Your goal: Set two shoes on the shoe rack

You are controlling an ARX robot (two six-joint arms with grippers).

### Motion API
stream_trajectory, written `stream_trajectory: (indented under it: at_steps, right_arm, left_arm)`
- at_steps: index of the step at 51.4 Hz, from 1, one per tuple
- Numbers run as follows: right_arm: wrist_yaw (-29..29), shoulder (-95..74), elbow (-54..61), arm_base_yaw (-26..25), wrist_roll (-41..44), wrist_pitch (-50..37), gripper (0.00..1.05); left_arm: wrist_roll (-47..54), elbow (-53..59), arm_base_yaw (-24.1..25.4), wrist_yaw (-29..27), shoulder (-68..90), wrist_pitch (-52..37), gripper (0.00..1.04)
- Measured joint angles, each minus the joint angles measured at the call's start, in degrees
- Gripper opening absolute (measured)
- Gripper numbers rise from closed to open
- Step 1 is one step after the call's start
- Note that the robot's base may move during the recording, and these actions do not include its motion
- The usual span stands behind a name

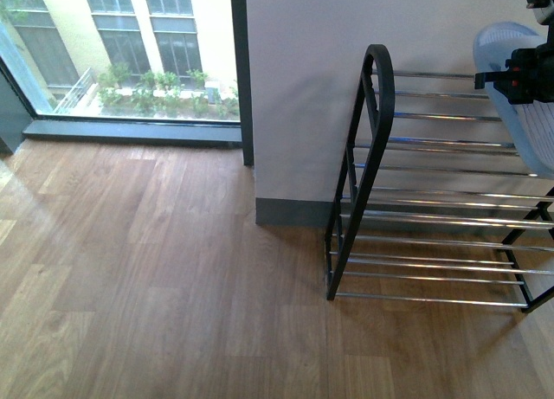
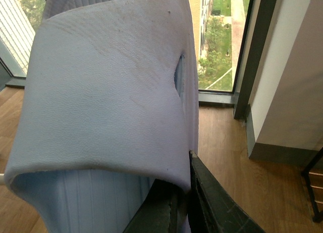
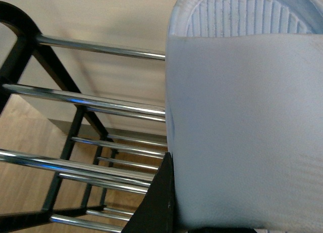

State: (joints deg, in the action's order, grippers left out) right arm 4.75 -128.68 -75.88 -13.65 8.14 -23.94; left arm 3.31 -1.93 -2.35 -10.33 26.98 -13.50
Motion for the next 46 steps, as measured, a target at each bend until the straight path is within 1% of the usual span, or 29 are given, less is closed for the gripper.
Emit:
stream_trajectory:
  at_steps: [2, 5, 12, 14, 17, 18, 19, 28, 34, 38, 46]
  right_arm:
    - [-0.5, -0.2, -0.1, -0.2, 0.7, -0.2, 0.02]
    - [-0.5, -0.3, -0.4, -0.4, 1.0, -0.2, 0.06]
    - [-1.4, -0.3, -1.1, -1.2, 2.1, -0.5, 0.25]
    - [-1.6, -0.3, -1.2, -1.4, 2.4, -0.7, 0.29]
    - [-1.9, -0.3, -1.2, -1.6, 2.4, -0.9, 0.39]
    - [-1.8, -0.3, -1.2, -1.8, 2.4, -0.9, 0.44]
    - [-1.7, -0.3, -1.2, -1.8, 2.4, -0.9, 0.46]
    - [3.0, 2.7, 0.7, -2.4, 1.1, 0.9, 0.71]
    - [4.7, 7.8, 3.0, -2.8, 1.1, 1.6, 0.86]
    - [4.7, 13.0, 4.7, -3.3, 2.8, 1.7, 0.97]
    - [6.0, 23.9, 10.3, -6.5, 6.8, -0.2, 0.95]
  left_arm:
    - [0.0, 0.0, 0.0, 0.0, 0.0, 0.0, 0.02]
    - [0.0, 0.0, 0.0, 0.0, 0.0, 0.0, 0.02]
    - [0.0, 0.0, 0.0, 0.0, 0.0, 0.0, 0.02]
    - [0.0, 0.0, 0.0, 0.0, 0.0, 0.0, 0.02]
    - [0.0, 0.0, 0.0, 0.0, 0.0, 0.0, 0.02]
    - [0.0, 0.0, 0.0, 0.0, 0.0, 0.0, 0.02]
    - [0.0, 0.0, 0.0, 0.0, 0.0, 0.0, 0.02]
    - [0.0, 0.0, 0.0, 0.0, 0.0, 0.0, 0.02]
    - [0.0, 0.0, 0.0, 0.0, 0.0, 0.0, 0.02]
    - [0.0, 0.0, 0.0, 0.0, 0.0, 0.0, 0.02]
    - [0.0, 0.0, 0.0, 0.0, 0.0, 0.0, 0.02]
